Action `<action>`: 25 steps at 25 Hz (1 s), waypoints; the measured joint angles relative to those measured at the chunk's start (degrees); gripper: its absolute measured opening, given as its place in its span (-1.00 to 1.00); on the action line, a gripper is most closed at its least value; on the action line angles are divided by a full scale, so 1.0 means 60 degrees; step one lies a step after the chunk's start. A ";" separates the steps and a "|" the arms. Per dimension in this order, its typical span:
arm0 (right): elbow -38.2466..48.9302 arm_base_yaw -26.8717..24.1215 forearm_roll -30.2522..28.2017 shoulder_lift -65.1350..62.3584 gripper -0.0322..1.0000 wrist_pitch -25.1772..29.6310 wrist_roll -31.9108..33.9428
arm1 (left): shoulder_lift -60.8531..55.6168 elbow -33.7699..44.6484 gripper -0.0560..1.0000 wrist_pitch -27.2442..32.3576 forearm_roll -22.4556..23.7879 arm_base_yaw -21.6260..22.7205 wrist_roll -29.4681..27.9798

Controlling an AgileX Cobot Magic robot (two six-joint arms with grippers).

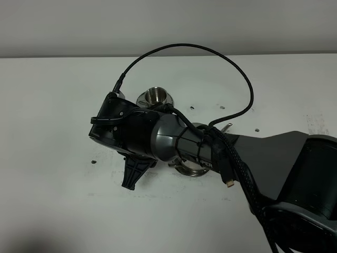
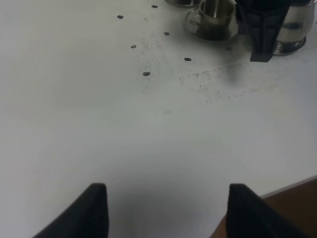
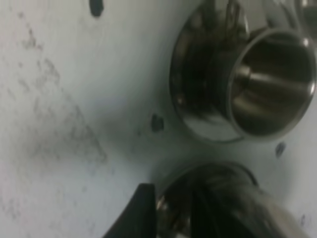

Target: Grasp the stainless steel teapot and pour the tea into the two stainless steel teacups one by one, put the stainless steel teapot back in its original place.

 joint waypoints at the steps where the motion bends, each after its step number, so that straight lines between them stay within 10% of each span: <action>1: 0.0000 -0.0008 -0.0011 0.0011 -0.55 -0.0093 0.0000 | 0.0000 0.0000 0.09 0.0000 0.0000 0.0000 0.0000; 25: 0.0009 -0.0295 0.0526 0.0327 -0.52 0.0566 -0.0153 | 0.0000 0.0000 0.09 0.0000 0.0000 0.0000 0.0000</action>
